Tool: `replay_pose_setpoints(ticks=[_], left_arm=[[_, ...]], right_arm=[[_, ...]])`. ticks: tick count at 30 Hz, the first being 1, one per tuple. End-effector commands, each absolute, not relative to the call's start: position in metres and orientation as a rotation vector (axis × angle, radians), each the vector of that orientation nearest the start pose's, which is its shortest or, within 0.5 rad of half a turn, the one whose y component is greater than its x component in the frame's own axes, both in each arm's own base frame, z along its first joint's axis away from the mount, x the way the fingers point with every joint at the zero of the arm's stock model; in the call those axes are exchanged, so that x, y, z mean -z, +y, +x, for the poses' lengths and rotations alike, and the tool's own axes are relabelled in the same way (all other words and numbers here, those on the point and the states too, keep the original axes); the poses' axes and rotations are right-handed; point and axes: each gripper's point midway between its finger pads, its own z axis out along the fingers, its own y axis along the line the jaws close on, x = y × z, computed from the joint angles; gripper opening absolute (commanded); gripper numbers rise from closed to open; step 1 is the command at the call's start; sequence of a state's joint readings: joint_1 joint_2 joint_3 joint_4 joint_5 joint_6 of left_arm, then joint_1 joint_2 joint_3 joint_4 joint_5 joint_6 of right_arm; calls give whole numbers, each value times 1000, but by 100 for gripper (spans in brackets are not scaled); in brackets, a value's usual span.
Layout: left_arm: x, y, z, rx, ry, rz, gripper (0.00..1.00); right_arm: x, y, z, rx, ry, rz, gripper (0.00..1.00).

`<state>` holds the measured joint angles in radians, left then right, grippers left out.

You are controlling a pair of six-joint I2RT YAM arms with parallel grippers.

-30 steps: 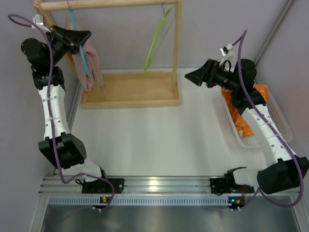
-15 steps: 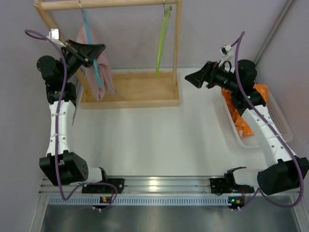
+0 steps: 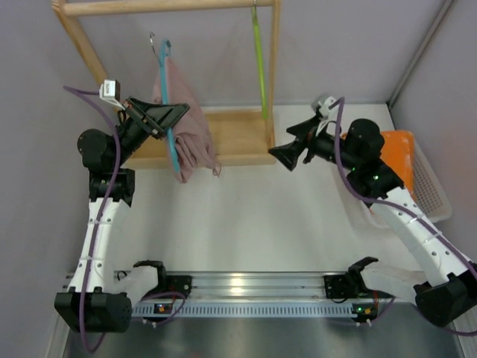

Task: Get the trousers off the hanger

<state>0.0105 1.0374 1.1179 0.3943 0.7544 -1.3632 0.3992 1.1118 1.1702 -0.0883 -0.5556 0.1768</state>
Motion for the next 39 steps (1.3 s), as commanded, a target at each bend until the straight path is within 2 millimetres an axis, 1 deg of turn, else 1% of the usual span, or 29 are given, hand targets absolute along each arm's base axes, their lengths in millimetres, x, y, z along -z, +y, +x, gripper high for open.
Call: replay_pose_setpoints(ticks=[1, 2, 3, 4, 6, 7, 8, 9, 10, 11, 12, 13, 14, 15, 16, 17, 18, 19, 20, 21, 22, 24, 26, 27, 30, 33, 39], left_arm=[[-551, -142, 241, 1511, 1143, 8, 0], [-555, -143, 234, 1520, 1137, 22, 0], [-556, -144, 232, 1536, 1147, 9, 0], [-557, -144, 229, 1543, 1154, 7, 0], [-563, -146, 221, 1562, 1159, 17, 0], [-565, -147, 218, 1569, 1157, 25, 0], [-569, -146, 215, 1574, 1150, 28, 0], [-576, -147, 210, 1586, 1140, 36, 0], [-579, -147, 206, 1593, 1135, 44, 0], [-584, -148, 202, 1601, 1129, 49, 0], [-586, -149, 198, 1605, 1128, 62, 0], [-589, -149, 196, 1607, 1124, 68, 0], [-590, -149, 193, 1609, 1121, 73, 0], [-594, -149, 190, 1610, 1114, 77, 0], [-595, -149, 189, 1613, 1114, 78, 0], [-597, -149, 187, 1618, 1109, 79, 0], [-598, -149, 187, 1622, 1108, 78, 0], [-600, -148, 186, 1623, 1104, 75, 0], [-602, -148, 185, 1628, 1098, 73, 0], [-603, -148, 185, 1632, 1096, 69, 0], [-605, -148, 185, 1634, 1091, 67, 0], [-608, -146, 185, 1643, 1083, 54, 0], [-610, -147, 184, 1652, 1082, 52, 0], [-610, -146, 184, 1653, 1082, 49, 0], [-612, -146, 183, 1663, 1079, 45, 0], [-616, -145, 183, 1664, 1072, 42, 0], [-617, -146, 184, 1674, 1075, 39, 0]], right_arm=[[-385, 257, 276, -737, 1341, -766, 100], [-383, 265, 272, -724, 1313, -785, 99], [-387, 268, 274, -681, 1284, -761, 100], [-374, 287, 260, -679, 1260, -821, 99], [-364, 302, 249, -652, 1229, -859, 99], [-355, 320, 236, -649, 1175, -907, 100], [-350, 326, 233, -632, 1157, -908, 99], [-350, 328, 237, -587, 1148, -865, 99], [-349, 343, 230, -572, 1087, -868, 100], [-351, 348, 233, -543, 1071, -835, 99], [-342, 361, 236, -516, 1078, -835, 99], [-345, 368, 236, -523, 1064, -821, 99], [-358, 372, 238, -539, 1023, -780, 99], [-361, 380, 236, -557, 1006, -778, 100], [-361, 391, 240, -566, 997, -779, 99], [-366, 396, 240, -574, 977, -770, 99], [-368, 403, 239, -582, 967, -773, 100], [-366, 413, 243, -577, 963, -780, 99], [-371, 416, 245, -574, 950, -765, 99], [-370, 418, 250, -560, 958, -746, 99], [-367, 425, 254, -552, 966, -740, 99], [-366, 432, 261, -546, 963, -723, 99], [-370, 437, 261, -553, 946, -717, 100], [-372, 442, 261, -563, 933, -721, 99], [-373, 450, 262, -566, 922, -732, 99], [-368, 461, 269, -550, 919, -739, 99], [-371, 478, 265, -593, 883, -769, 99]])
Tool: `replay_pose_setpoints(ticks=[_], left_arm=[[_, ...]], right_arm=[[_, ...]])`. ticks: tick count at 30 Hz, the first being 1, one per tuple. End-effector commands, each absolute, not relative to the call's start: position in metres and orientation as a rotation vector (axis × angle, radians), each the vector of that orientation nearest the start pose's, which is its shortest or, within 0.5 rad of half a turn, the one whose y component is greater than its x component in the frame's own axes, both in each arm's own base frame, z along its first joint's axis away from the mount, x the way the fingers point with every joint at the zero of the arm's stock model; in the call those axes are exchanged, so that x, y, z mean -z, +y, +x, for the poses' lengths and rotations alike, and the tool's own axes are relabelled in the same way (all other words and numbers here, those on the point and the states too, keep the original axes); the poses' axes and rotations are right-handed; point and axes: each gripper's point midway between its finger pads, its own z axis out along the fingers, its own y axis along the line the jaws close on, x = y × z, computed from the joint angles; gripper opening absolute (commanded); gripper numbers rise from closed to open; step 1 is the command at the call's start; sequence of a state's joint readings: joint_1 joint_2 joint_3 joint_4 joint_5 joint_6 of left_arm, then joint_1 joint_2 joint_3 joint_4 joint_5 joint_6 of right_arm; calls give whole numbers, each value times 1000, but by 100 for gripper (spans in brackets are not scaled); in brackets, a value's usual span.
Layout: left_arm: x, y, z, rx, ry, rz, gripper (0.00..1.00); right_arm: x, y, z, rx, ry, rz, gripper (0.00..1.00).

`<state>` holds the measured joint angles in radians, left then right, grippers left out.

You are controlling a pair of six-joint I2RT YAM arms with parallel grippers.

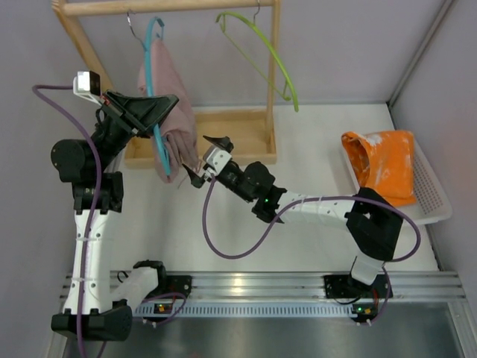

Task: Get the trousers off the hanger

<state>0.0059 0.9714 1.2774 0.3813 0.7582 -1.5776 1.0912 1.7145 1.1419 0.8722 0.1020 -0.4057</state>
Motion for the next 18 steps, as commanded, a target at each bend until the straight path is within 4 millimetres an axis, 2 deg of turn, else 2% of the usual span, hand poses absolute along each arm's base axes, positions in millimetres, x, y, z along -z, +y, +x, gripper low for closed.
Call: replay_pose_setpoints(ticks=[1, 14, 18], left_arm=[[-617, -146, 184, 1674, 1077, 41, 0], [-611, -145, 195, 1689, 1095, 5, 0], [-611, -145, 194, 1686, 1093, 9, 0]], right_arm=[[-373, 481, 265, -608, 879, -769, 99], [-388, 496, 251, -678, 826, -813, 99], [-392, 496, 257, -654, 826, -793, 100]])
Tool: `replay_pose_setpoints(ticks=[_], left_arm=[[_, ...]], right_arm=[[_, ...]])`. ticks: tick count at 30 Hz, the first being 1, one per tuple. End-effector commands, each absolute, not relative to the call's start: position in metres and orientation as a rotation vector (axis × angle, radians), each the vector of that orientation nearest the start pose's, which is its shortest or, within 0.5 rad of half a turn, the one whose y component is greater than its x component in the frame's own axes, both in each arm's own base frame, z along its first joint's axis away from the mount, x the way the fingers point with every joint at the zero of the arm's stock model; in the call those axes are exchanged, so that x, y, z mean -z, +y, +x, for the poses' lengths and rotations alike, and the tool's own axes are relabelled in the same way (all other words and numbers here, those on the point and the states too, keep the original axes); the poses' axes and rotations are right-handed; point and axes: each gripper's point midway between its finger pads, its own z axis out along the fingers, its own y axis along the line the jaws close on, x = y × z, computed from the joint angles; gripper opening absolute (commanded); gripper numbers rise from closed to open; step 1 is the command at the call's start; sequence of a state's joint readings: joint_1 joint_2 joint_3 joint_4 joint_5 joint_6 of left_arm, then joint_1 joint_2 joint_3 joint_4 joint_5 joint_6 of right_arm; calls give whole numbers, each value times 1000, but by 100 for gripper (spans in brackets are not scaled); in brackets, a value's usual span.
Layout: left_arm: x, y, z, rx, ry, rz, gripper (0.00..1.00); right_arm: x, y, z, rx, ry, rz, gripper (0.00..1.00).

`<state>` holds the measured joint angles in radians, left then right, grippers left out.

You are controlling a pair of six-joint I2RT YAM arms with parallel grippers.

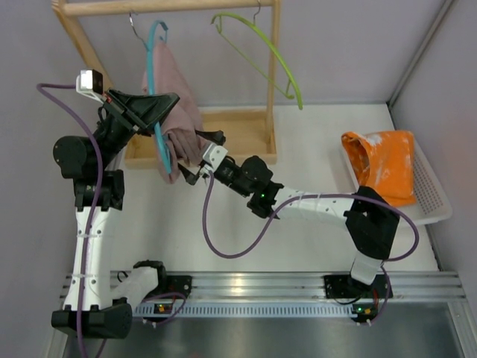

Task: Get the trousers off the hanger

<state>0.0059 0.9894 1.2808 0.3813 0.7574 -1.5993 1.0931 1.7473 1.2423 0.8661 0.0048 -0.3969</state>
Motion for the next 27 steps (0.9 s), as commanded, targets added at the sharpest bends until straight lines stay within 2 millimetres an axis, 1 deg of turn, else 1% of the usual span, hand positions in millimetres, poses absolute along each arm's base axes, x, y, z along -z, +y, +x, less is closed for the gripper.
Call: replay_pose_setpoints(ticks=[1, 5, 9, 17, 18, 20, 21, 23, 24, 25, 26, 27], left_arm=[[-611, -146, 194, 1686, 1096, 11, 0], [-609, -146, 192, 1686, 1096, 13, 0], [-607, -146, 192, 1687, 1101, 9, 0], [-602, -146, 195, 1697, 1112, -6, 0], [-603, -146, 193, 1697, 1112, -1, 0], [-603, -146, 193, 1699, 1113, -2, 0], [-604, -146, 192, 1698, 1111, 1, 0], [-606, -146, 191, 1694, 1107, 6, 0], [-607, -146, 190, 1689, 1107, 9, 0], [-607, -146, 190, 1688, 1108, 6, 0], [-606, -146, 190, 1689, 1112, 6, 0], [-604, -147, 190, 1691, 1116, 3, 0]], right_arm=[[-395, 496, 258, -647, 820, -782, 99], [-406, 489, 280, -572, 841, -700, 99], [-414, 484, 293, -561, 856, -662, 99], [-433, 486, 302, -547, 818, -622, 99], [-435, 487, 302, -549, 814, -620, 95], [-439, 485, 308, -539, 809, -609, 90], [-441, 485, 310, -537, 809, -607, 83], [-445, 481, 318, -543, 814, -583, 74], [-447, 479, 320, -546, 817, -575, 64], [-448, 476, 325, -545, 826, -571, 58], [-453, 471, 330, -546, 827, -553, 51], [-457, 469, 331, -550, 823, -547, 35]])
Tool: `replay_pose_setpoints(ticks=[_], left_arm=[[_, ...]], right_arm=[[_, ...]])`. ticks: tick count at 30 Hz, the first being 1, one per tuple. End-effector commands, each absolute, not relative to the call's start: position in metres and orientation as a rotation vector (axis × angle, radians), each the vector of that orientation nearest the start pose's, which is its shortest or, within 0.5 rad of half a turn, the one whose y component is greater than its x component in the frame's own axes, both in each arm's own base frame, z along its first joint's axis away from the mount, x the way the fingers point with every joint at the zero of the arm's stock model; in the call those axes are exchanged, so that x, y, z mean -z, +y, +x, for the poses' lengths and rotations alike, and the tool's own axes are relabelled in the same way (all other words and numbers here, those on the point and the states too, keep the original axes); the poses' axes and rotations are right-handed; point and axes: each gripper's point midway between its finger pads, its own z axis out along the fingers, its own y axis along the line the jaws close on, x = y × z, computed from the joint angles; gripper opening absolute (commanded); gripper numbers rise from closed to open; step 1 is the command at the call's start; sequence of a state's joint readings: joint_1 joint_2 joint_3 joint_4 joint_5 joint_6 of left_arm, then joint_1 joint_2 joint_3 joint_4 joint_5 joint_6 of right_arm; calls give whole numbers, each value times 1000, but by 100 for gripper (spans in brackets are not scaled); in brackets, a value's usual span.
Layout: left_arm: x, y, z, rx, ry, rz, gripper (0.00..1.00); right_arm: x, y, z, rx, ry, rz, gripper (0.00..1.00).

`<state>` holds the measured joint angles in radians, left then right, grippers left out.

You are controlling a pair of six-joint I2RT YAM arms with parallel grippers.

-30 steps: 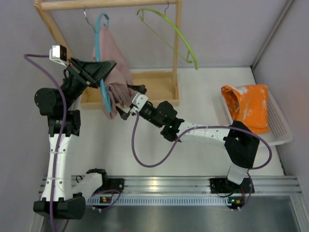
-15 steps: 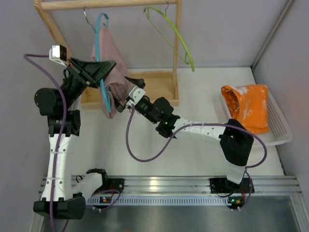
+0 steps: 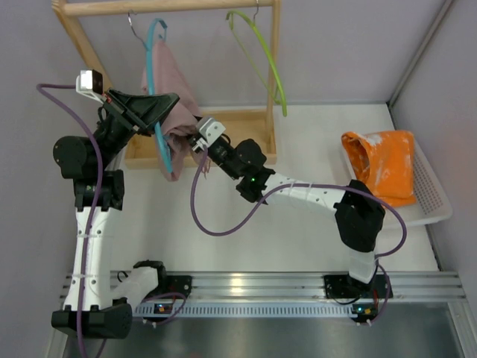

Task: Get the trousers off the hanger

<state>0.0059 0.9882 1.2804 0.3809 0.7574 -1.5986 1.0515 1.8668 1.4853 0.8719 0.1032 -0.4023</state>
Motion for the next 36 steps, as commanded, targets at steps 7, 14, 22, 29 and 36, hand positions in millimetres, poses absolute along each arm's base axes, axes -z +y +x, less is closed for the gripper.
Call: replay_pose_setpoints(ticks=[7, 14, 22, 29, 36], left_arm=[[-587, -144, 205, 1673, 1158, -71, 0], [-546, -140, 238, 1619, 1258, -205, 0], [-500, -137, 260, 1548, 1334, -265, 0], [-459, -136, 269, 1513, 1423, -327, 0], [-385, -135, 272, 1452, 1583, -431, 0]], right_arm=[[-488, 458, 307, -645, 785, -593, 0], [-517, 433, 280, -703, 764, -613, 0], [-531, 404, 264, -701, 763, -605, 0], [-563, 368, 257, -756, 781, -504, 0], [-605, 338, 233, -825, 705, -428, 0]])
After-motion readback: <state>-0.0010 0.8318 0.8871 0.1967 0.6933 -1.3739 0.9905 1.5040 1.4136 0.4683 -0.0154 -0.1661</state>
